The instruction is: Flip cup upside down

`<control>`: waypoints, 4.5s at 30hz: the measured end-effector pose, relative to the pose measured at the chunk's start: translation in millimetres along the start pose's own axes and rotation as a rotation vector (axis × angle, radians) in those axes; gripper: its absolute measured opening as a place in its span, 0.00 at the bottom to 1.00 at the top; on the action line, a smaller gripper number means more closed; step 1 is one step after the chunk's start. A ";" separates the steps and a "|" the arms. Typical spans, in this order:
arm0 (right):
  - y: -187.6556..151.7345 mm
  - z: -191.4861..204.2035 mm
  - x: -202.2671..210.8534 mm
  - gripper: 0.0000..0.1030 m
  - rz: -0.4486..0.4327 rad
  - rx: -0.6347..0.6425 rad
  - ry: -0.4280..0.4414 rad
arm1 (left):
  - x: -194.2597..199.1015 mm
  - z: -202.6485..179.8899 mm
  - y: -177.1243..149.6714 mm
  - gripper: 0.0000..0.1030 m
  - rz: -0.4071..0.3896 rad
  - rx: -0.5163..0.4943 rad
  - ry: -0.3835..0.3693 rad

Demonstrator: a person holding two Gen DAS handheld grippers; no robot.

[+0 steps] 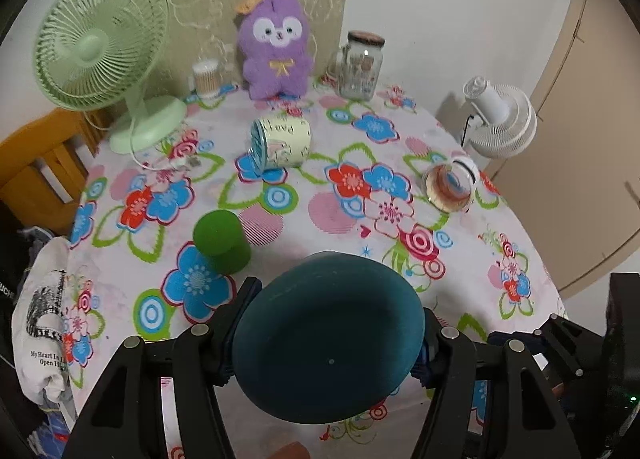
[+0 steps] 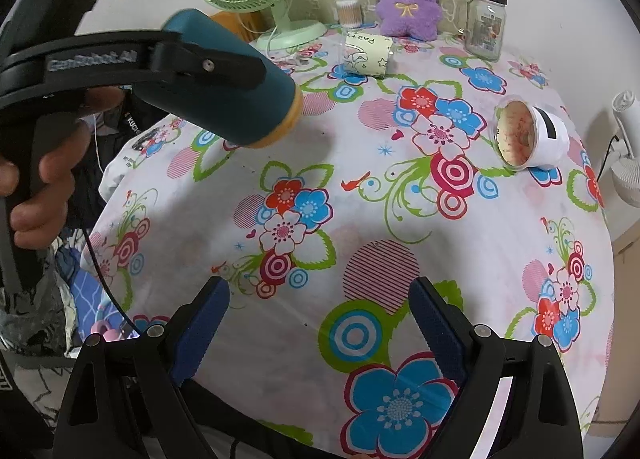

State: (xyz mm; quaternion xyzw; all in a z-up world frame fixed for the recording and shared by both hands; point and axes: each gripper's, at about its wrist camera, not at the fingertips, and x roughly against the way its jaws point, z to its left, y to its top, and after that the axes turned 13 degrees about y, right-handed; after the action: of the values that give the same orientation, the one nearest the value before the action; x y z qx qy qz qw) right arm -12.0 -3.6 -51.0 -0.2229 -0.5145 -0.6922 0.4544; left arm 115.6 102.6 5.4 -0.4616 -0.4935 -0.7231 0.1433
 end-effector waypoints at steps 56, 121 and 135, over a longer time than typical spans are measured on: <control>-2.1 -10.9 -27.2 0.90 0.046 -0.027 0.027 | -115.7 86.1 -6.3 0.94 0.317 0.321 0.097; 12.7 4.1 -24.6 0.90 -0.019 0.007 0.028 | -20.5 11.5 -33.4 0.93 0.074 0.105 0.214; 32.3 17.3 -15.5 0.91 -0.076 0.046 -0.020 | 6.3 34.7 -42.4 0.98 0.000 0.216 0.181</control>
State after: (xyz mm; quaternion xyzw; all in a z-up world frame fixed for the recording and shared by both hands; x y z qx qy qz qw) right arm 20.5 16.5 -40.1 -0.1997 -0.5430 -0.6946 0.4276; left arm 102.4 153.6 -11.1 -0.3766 -0.5535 -0.7043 0.2362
